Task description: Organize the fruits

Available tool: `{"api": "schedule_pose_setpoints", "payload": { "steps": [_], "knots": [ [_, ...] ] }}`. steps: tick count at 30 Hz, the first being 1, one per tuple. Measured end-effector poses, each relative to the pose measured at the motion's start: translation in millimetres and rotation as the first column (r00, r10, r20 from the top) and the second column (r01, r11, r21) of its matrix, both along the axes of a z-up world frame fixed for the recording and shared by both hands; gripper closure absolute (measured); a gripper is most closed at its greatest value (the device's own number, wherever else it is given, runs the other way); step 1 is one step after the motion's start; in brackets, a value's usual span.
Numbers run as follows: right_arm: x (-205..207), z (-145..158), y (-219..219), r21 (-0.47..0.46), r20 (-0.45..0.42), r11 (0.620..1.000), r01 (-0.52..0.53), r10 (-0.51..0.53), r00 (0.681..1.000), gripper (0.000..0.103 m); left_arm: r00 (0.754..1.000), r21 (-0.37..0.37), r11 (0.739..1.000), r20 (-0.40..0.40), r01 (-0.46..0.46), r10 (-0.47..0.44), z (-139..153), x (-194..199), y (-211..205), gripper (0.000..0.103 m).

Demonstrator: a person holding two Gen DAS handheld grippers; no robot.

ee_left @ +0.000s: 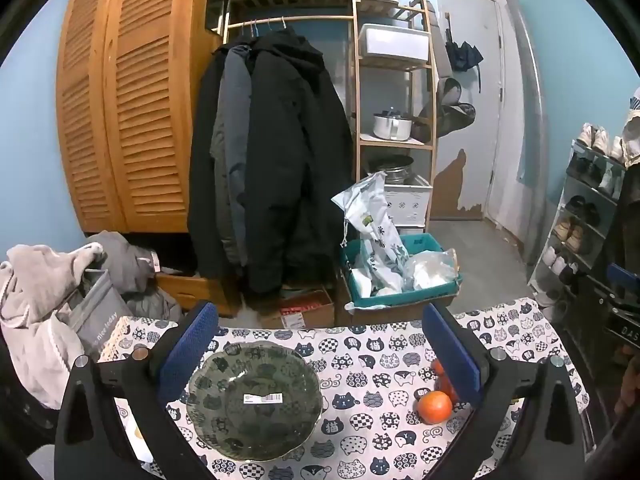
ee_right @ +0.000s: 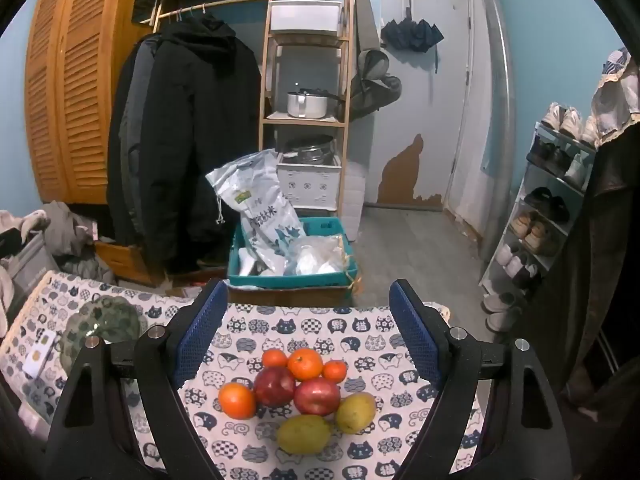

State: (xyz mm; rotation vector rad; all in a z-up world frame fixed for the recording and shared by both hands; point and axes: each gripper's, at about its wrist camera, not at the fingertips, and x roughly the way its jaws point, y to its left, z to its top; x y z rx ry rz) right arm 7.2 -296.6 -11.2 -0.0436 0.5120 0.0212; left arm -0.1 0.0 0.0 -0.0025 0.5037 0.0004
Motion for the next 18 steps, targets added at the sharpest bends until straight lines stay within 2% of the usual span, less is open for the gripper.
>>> {"api": "schedule_pose_setpoints", "payload": {
  "steps": [18],
  "knots": [
    [0.6,0.4,0.7,-0.002,-0.012,1.000,-0.002,0.002,1.000,0.022,1.000,-0.006,1.000,0.002,0.003,-0.003,-0.1,8.1,-1.3,0.000]
  ]
}}
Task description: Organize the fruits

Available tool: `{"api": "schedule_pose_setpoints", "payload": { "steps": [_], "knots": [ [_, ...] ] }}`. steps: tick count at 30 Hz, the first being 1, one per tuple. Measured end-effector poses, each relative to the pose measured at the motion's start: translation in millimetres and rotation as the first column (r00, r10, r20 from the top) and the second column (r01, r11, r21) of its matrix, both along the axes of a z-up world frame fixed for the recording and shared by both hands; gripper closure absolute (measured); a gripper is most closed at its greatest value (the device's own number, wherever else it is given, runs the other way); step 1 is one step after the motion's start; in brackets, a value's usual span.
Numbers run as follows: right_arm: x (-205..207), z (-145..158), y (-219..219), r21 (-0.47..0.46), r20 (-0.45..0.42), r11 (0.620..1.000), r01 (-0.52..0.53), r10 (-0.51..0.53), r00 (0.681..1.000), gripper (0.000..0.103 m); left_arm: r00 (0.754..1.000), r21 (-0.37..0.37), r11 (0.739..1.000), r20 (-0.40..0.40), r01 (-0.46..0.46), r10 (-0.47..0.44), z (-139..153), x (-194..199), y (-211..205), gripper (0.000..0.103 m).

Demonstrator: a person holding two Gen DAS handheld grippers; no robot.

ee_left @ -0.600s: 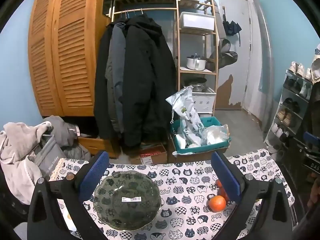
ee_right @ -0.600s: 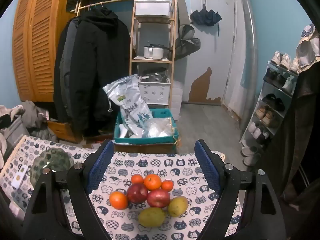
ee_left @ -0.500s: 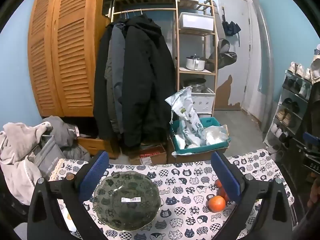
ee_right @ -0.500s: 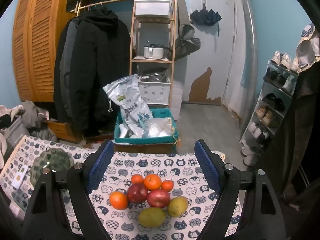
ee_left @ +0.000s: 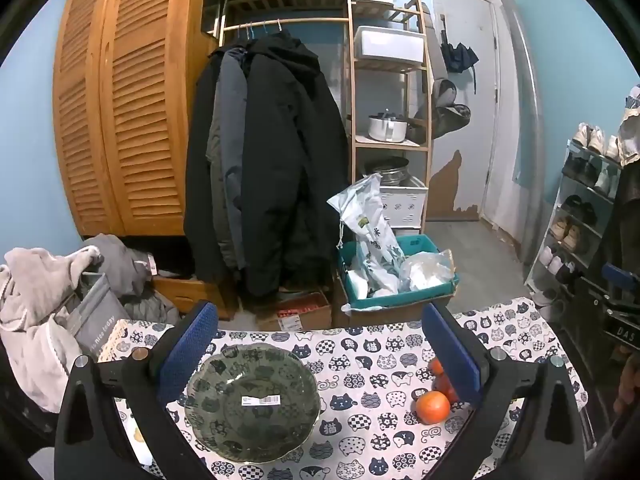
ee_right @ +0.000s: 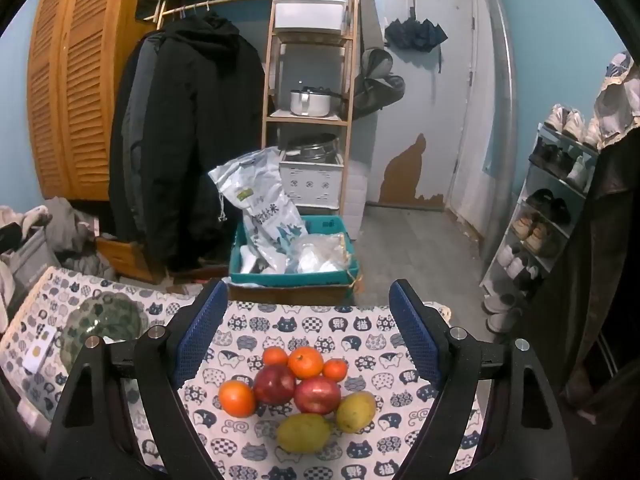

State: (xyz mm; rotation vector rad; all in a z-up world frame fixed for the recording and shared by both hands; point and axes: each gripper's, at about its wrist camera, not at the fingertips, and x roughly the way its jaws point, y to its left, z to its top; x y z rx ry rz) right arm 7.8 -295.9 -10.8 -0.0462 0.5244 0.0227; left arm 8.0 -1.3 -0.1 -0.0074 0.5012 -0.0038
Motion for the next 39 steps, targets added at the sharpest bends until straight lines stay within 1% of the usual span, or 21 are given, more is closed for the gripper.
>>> {"api": "schedule_pose_setpoints", "payload": {
  "steps": [2,6,39],
  "knots": [
    [-0.3,1.4,-1.3,0.003,-0.002,1.000,-0.002,0.002,1.000,0.022,1.000,0.009,1.000,0.006,0.011,-0.011,0.3,-7.5,-2.9,0.000],
    [-0.1,-2.8,3.2,0.002,-0.003,1.000,-0.005,0.005,1.000,0.022,1.000,-0.002,1.000,0.004,0.006,-0.006,0.8,-9.7,0.4,0.000],
    [-1.8,-2.3,7.9,-0.005,-0.011,1.000,-0.009,0.009,1.000,0.022,1.000,-0.003,1.000,0.000,0.009,-0.009,0.2,-8.4,-1.0,0.000]
  ]
}}
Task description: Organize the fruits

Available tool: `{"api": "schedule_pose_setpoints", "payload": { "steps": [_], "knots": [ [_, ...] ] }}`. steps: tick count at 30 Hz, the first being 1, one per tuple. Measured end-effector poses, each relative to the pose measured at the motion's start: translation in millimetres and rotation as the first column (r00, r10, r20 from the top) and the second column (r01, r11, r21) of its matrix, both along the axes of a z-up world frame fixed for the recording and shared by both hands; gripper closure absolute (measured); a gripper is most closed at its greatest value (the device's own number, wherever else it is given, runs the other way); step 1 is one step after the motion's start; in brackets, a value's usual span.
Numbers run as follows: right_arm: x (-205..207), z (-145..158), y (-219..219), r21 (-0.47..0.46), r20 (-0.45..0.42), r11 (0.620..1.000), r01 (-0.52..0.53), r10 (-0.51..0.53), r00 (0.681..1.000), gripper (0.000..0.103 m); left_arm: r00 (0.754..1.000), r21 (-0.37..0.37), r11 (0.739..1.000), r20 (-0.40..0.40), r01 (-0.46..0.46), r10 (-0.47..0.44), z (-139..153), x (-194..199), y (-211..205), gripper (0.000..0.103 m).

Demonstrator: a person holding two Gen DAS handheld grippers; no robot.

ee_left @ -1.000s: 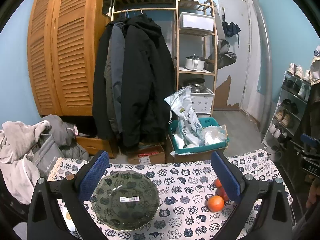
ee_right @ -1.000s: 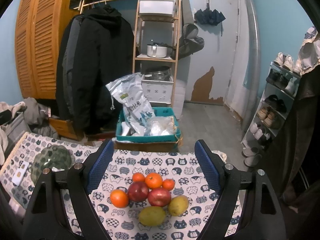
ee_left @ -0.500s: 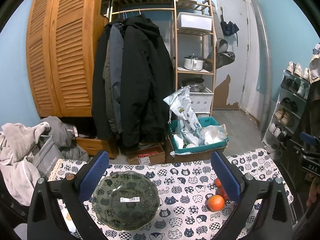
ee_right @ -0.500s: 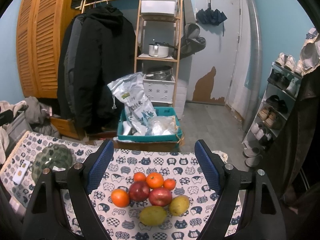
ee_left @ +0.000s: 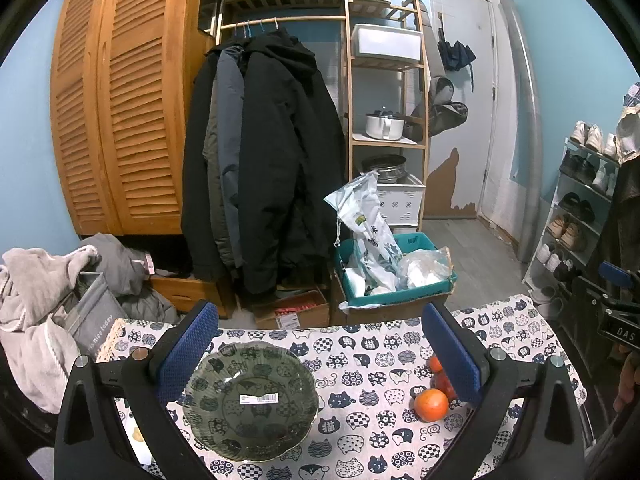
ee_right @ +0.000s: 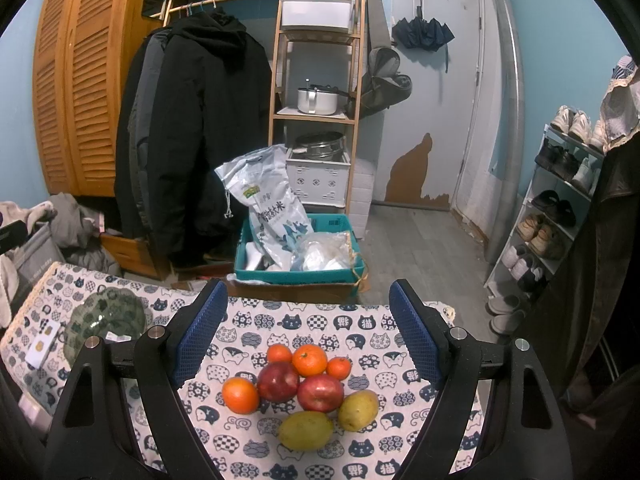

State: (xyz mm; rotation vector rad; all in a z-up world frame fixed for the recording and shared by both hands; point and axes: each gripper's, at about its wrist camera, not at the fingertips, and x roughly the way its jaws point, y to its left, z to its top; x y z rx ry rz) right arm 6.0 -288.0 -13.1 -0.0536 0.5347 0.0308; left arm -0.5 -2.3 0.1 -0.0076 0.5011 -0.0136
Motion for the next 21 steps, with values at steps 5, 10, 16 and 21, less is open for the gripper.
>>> {"api": "schedule_pose_setpoints", "payload": {
  "steps": [5,10,16,21],
  "knots": [
    [-0.3,-0.4,0.2,0.000,0.001,1.000,0.000,0.000,1.000,0.022,1.000,0.000,1.000,0.001,0.000,0.000,-0.7,-0.6,-1.0,0.000],
    [0.1,-0.3,0.3,-0.001,0.000,1.000,0.000,0.000,1.000,0.022,1.000,0.002,1.000,0.000,0.000,0.000,-0.7,-0.4,-1.1,0.000],
    [0.2,0.0,0.3,-0.001,-0.001,1.000,0.000,0.000,1.000,0.022,1.000,0.001,1.000,0.000,0.001,-0.001,-1.2,-0.5,-1.0,0.000],
    [0.3,0.1,0.5,-0.002,-0.001,1.000,-0.001,0.001,1.000,0.022,1.000,0.002,1.000,0.001,0.000,0.000,-1.2,-0.5,-1.1,0.000]
  ]
}}
